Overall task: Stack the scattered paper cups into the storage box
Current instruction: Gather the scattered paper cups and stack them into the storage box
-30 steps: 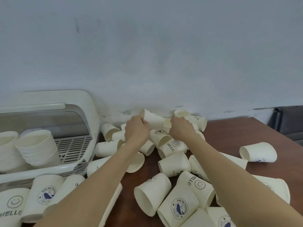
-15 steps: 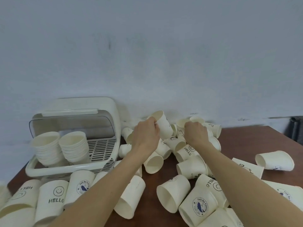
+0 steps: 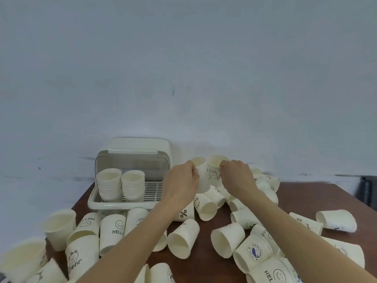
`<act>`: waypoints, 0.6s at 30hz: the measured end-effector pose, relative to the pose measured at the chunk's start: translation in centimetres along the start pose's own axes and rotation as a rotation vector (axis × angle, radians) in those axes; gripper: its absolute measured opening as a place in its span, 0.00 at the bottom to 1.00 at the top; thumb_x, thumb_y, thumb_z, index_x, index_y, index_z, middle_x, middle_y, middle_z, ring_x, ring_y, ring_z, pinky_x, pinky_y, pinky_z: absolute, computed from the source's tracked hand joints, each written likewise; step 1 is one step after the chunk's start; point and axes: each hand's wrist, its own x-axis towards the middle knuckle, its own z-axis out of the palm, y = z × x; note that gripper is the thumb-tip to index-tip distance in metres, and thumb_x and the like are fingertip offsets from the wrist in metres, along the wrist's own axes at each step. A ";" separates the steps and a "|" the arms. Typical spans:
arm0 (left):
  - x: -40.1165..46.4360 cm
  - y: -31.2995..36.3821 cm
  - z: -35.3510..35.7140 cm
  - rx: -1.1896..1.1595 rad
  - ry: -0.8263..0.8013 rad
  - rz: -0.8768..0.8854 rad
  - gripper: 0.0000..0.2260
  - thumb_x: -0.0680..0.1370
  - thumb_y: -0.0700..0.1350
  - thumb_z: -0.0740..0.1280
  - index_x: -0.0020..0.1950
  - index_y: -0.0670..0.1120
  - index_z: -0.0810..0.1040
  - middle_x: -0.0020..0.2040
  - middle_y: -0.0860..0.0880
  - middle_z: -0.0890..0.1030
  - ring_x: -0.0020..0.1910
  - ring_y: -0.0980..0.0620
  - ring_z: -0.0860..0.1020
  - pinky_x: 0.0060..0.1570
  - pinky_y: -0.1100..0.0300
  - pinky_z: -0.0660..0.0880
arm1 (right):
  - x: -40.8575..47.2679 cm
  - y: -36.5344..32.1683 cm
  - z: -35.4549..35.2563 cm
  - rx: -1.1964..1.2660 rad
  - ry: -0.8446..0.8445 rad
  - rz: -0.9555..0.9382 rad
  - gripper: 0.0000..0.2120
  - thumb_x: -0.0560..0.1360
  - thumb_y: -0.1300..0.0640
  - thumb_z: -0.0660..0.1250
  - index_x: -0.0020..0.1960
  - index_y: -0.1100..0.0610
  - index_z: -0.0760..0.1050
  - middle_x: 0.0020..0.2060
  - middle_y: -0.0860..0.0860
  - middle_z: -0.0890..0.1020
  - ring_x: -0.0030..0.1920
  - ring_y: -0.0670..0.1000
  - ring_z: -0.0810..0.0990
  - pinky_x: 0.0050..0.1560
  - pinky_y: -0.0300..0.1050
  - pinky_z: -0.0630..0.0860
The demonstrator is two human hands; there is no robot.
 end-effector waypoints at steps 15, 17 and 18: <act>-6.3 -6.0 -8.2 -0.039 0.073 -0.126 0.12 0.81 0.52 0.57 0.47 0.49 0.78 0.41 0.53 0.81 0.42 0.52 0.78 0.43 0.52 0.77 | -3.3 -10.6 -3.1 0.149 -0.033 -0.159 0.10 0.78 0.57 0.54 0.42 0.56 0.72 0.36 0.51 0.73 0.43 0.56 0.74 0.39 0.48 0.66; -6.6 -7.0 -9.0 -0.024 0.078 -0.136 0.13 0.81 0.52 0.56 0.47 0.49 0.78 0.42 0.53 0.82 0.42 0.52 0.78 0.42 0.52 0.76 | -2.6 -12.4 -3.0 0.220 -0.016 -0.163 0.11 0.78 0.57 0.55 0.46 0.57 0.76 0.38 0.53 0.77 0.43 0.57 0.76 0.42 0.50 0.72; -6.7 -7.5 -9.3 -0.011 0.076 -0.135 0.13 0.81 0.53 0.56 0.47 0.49 0.77 0.42 0.53 0.81 0.42 0.52 0.78 0.42 0.52 0.76 | -2.2 -13.2 -3.0 0.244 -0.011 -0.159 0.12 0.78 0.58 0.56 0.47 0.58 0.77 0.40 0.54 0.79 0.44 0.57 0.76 0.43 0.50 0.73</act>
